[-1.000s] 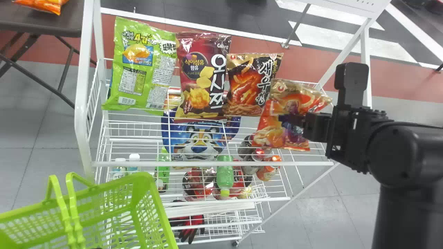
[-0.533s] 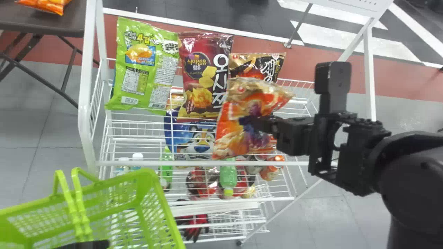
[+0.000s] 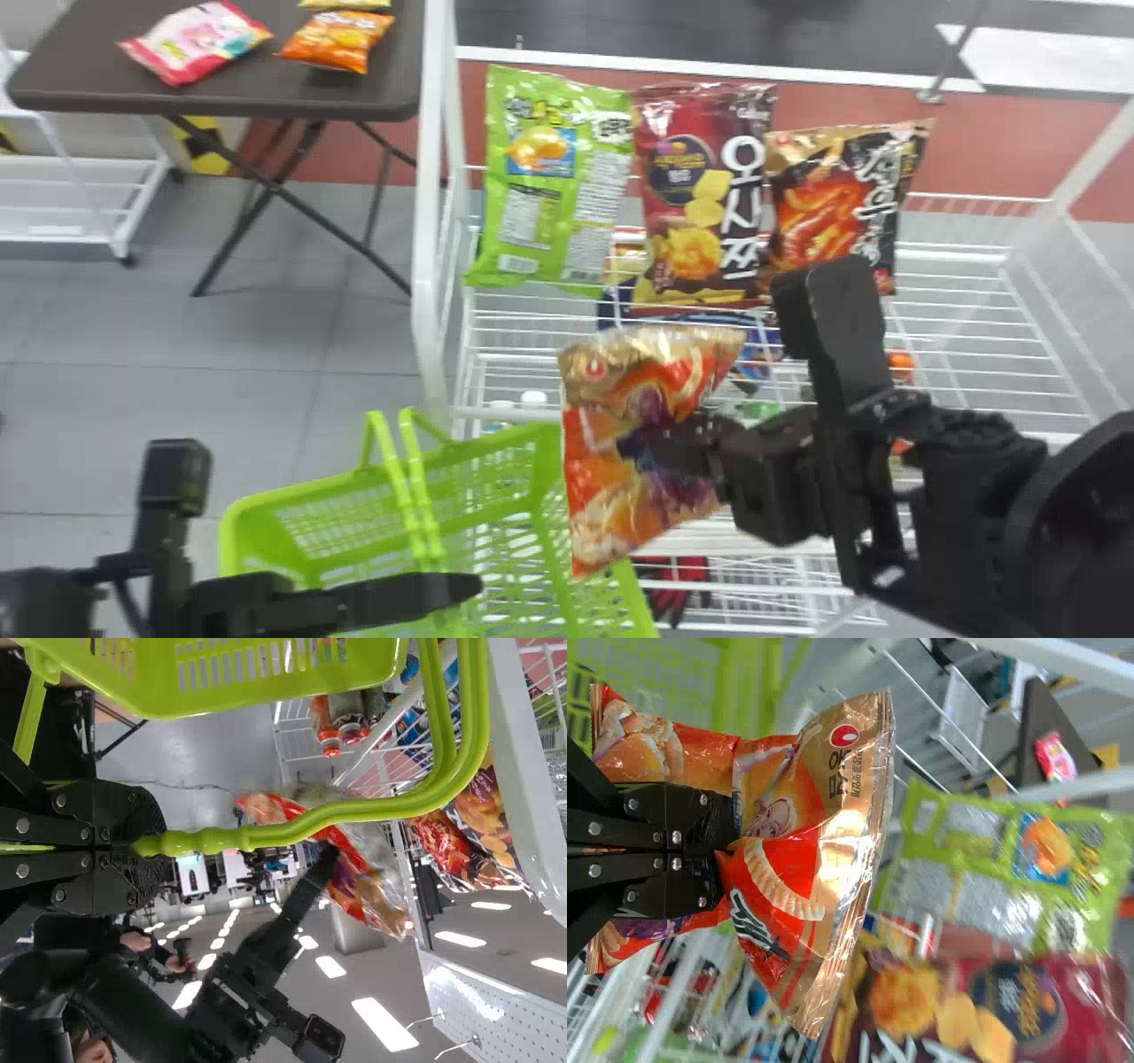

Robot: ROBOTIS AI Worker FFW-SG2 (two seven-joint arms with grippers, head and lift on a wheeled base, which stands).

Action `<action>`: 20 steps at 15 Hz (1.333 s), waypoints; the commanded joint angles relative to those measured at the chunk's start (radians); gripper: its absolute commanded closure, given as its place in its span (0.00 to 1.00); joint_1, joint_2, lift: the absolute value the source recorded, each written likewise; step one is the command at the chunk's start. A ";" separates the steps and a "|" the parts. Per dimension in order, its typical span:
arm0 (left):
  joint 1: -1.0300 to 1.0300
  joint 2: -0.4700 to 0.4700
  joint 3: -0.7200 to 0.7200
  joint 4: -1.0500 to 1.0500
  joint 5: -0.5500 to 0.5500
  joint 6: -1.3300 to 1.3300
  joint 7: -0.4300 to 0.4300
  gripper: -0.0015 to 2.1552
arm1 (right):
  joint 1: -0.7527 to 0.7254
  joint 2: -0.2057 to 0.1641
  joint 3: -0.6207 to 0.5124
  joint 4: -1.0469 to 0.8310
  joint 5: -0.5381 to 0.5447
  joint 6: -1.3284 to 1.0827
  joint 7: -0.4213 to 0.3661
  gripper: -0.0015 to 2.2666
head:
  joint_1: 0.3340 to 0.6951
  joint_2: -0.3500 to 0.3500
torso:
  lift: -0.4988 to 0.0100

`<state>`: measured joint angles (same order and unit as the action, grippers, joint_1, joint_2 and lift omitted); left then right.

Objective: Hold basket handle with left hand then pick Saewookkang with right hand and place into basket

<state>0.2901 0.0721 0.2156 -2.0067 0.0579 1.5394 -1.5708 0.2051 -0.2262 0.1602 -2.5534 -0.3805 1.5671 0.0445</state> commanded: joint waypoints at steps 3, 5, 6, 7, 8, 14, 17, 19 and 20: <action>-0.019 0.006 -0.002 0.013 0.002 0.032 -0.010 1.00 | 0.013 -0.001 0.179 0.243 0.043 -0.181 0.041 0.99 | 1.00 0.54 | 0.95; -0.022 0.011 -0.002 0.020 0.011 0.032 -0.010 1.00 | 0.022 0.001 0.240 0.361 0.058 -0.460 0.067 0.99 | 1.00 0.64 | 0.95; -0.022 0.012 -0.001 0.022 0.011 0.032 -0.010 1.00 | 0.027 0.001 0.260 0.410 0.057 -0.577 0.084 0.99 | 1.00 0.69 | 0.95; -0.022 0.014 0.001 0.023 0.011 0.032 -0.010 1.00 | 0.030 0.008 0.269 0.438 0.058 -0.623 0.094 0.97 | 1.00 0.77 | 0.95; -0.023 0.014 0.001 0.025 0.011 0.032 -0.010 1.00 | 0.030 0.013 0.277 0.455 0.060 -0.632 0.101 0.85 | 1.00 0.80 | 0.95; -0.025 0.015 0.005 0.032 0.016 0.032 -0.010 1.00 | 0.109 0.001 0.225 0.372 0.118 -0.574 0.130 0.03 | 1.00 0.87 | 0.95; 0.001 0.012 0.022 0.031 0.022 0.032 -0.010 1.00 | 0.175 -0.004 0.102 0.286 0.134 -0.675 0.222 0.02 | 1.00 0.82 | 0.95; 0.012 0.009 0.034 0.031 0.028 0.032 -0.010 1.00 | 0.217 -0.007 0.010 0.286 0.135 -0.792 0.236 0.02 | 1.00 0.74 | 0.95; 0.012 0.009 0.034 0.029 0.028 0.032 -0.010 1.00 | 0.235 -0.004 -0.047 0.305 0.130 -0.865 0.241 0.02 | 1.00 0.71 | 0.95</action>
<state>0.2993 0.0821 0.2472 -1.9761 0.0839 1.5394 -1.5708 0.4092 -0.2328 0.1932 -2.2658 -0.2467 0.8044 0.2812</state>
